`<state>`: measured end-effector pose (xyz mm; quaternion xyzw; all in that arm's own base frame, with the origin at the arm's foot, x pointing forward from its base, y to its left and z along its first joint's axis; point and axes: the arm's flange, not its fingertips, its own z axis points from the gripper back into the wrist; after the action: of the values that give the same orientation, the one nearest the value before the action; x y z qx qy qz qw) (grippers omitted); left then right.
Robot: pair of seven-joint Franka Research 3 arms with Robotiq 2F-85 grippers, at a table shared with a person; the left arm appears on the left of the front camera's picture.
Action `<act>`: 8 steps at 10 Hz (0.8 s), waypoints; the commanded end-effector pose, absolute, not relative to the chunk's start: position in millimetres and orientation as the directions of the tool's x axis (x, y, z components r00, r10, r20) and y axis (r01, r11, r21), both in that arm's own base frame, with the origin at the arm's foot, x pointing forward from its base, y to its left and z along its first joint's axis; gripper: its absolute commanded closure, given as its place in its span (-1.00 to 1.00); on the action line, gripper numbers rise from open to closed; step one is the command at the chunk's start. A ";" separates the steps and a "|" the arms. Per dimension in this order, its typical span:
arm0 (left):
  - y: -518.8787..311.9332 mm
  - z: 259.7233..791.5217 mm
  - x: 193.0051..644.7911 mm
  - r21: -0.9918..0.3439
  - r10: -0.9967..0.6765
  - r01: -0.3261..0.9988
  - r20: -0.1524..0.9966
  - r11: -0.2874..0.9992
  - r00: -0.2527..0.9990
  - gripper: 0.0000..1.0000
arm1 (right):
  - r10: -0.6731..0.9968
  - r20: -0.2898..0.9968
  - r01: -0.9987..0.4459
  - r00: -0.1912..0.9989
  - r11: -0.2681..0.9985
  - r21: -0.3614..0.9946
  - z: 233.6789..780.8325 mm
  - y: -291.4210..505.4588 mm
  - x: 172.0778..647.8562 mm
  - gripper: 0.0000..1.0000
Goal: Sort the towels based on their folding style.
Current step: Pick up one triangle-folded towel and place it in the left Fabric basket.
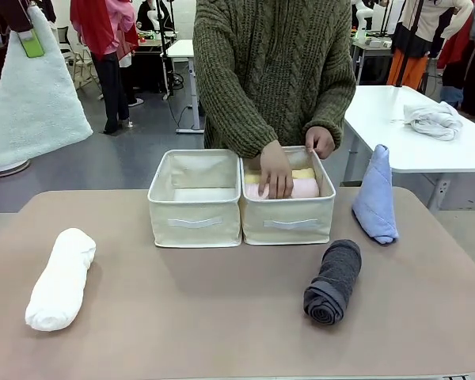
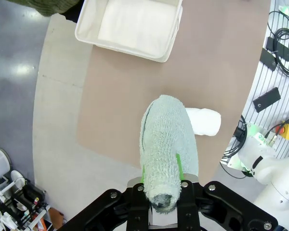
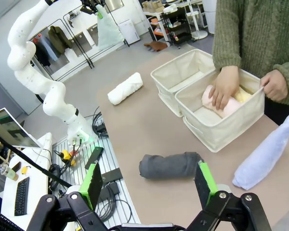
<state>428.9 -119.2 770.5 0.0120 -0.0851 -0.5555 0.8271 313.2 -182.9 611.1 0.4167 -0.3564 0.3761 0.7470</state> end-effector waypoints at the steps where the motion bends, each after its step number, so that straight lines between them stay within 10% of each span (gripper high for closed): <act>1: -119.4 774.1 425.8 0.125 -0.920 0.916 0.142 0.382 0.364 0.65 | 0.264 0.850 -0.864 0.455 0.361 0.351 610.7 -182.9 312.2 -1.00; 8: -186.0 767.3 432.3 0.164 -0.950 0.940 0.137 0.300 0.280 0.65 | 0.264 0.850 -0.864 0.455 0.361 0.351 610.7 -182.9 312.2 -1.00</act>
<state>430.5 -170.4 763.0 0.0172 -0.0944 -0.5904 0.8014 313.3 -182.8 611.1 0.4167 -0.3563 0.3761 0.7470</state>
